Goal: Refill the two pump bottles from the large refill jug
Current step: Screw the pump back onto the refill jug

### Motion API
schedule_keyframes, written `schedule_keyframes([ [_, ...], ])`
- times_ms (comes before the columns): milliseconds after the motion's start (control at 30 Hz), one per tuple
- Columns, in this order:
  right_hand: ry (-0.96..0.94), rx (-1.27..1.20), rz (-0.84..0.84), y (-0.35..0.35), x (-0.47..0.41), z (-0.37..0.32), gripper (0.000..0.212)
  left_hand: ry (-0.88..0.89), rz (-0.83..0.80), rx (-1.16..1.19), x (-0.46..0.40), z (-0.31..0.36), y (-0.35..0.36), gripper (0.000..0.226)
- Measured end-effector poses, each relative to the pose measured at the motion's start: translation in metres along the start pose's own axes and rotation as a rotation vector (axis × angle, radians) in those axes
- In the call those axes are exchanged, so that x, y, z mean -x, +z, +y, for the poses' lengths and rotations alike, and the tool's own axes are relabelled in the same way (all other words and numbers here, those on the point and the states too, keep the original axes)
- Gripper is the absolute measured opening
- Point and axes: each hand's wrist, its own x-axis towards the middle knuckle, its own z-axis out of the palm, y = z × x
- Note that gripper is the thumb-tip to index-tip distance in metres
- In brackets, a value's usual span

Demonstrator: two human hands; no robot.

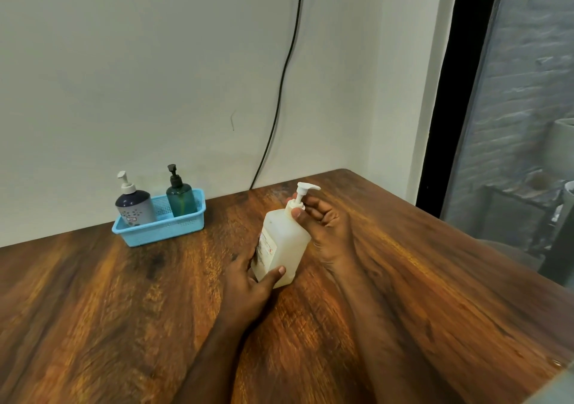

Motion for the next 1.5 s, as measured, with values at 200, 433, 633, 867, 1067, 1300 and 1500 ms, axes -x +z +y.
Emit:
schedule_keyframes([
  [200, -0.105, 0.166, 0.132, 0.022, 0.006, 0.019, 0.028, -0.033, -0.026, 0.033, 0.001, 0.009, -0.003, 0.053],
  [433, -0.029, 0.330, -0.183, 0.007, 0.009, 0.038, 0.086, -0.110, -0.108, 0.217, 0.000, 0.010, -0.010, 0.035],
  [633, 0.123, 0.365, -0.274, -0.005, 0.005, 0.041, 0.098, -0.174, -0.060, 0.277, -0.002, 0.011, -0.013, 0.028],
  [867, 0.130, 0.577, -0.141, -0.007, 0.002, 0.045, 0.089, -0.177, 0.065, 0.146, -0.012, 0.011, -0.008, 0.031],
  [1067, 0.084, 0.674, 0.146, -0.030, -0.052, 0.029, 0.082, -0.125, -0.031, 0.003, -0.066, 0.014, 0.004, 0.029],
  [1300, 0.021, 0.763, 0.308, -0.099, -0.148, 0.026, 0.073, 0.039, -0.083, -0.366, -0.148, 0.017, 0.025, 0.015],
  [1500, 0.033, 0.827, 0.343, -0.133, -0.203, 0.049, 0.075, 0.131, -0.160, -0.532, -0.195, 0.007, 0.043, 0.027],
])
